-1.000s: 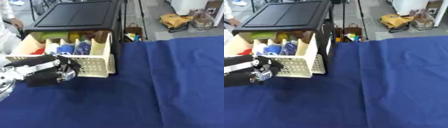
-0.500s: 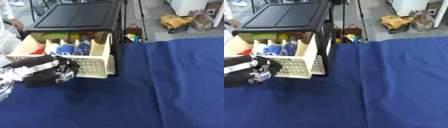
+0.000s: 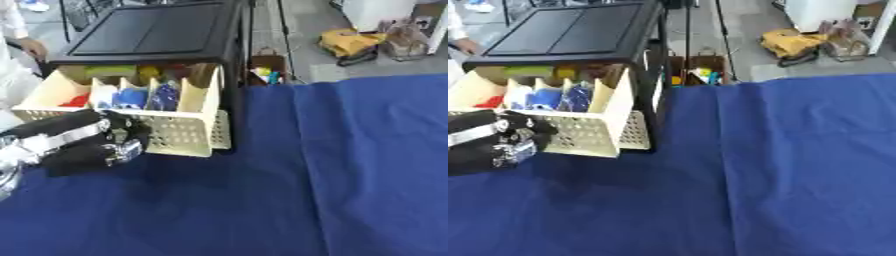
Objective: Pick up objects from table and place into drawer.
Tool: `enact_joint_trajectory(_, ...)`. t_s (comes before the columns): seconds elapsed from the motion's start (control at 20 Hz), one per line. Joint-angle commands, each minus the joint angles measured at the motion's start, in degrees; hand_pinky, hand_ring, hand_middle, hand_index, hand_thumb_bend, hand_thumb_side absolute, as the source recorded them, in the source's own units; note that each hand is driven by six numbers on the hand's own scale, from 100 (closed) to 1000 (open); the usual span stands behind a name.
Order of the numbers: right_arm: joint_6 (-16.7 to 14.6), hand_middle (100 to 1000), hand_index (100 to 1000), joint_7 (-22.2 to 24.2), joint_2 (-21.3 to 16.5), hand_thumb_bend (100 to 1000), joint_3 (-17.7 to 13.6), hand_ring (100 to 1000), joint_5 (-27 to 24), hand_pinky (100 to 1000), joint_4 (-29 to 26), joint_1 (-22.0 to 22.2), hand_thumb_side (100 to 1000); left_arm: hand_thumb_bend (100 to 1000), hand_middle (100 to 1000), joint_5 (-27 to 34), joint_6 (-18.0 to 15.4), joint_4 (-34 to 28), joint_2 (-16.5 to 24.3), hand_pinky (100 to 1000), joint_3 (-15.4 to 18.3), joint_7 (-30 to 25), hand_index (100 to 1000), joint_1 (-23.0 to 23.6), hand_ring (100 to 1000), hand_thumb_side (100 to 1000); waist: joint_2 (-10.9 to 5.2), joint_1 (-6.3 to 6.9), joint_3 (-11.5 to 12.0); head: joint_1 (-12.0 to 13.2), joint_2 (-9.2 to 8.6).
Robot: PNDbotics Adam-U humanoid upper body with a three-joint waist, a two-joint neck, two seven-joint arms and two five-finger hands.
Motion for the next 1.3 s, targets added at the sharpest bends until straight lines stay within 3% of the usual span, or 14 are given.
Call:
enact_joint_trajectory(0.05, 1.15, 599, 739, -0.85, -0.92, 100, -0.56, 848, -0.68, 831, -0.82, -1.16, 1000, 100, 785, -0.39, -0.01, -0.03, 1.84, 136, 1.16, 0.27, 908, -0.52, 483, 1000, -0.79, -0.15, -0.09, 0.07, -0.68)
enact_joint_trajectory(0.6, 1.21, 598, 740, -0.77, -0.77, 100, -0.55, 849, -0.67, 832, -0.82, -1.12, 1000, 100, 775, 1.69, 0.56, -0.03, -0.19, 137, 0.31, -0.22, 937, -4.48, 486, 1000, -0.88, 0.05, -0.42, 0.48, -0.88)
enact_joint_trajectory(1.3, 1.26, 596, 740, -0.75, -0.72, 100, -0.56, 849, -0.72, 833, -0.82, -1.27, 1000, 100, 776, 0.67, 2.28, -0.03, -0.68, 135, 0.04, -0.74, 926, -5.03, 484, 1000, -0.57, 0.16, -1.01, 0.58, -1.47)
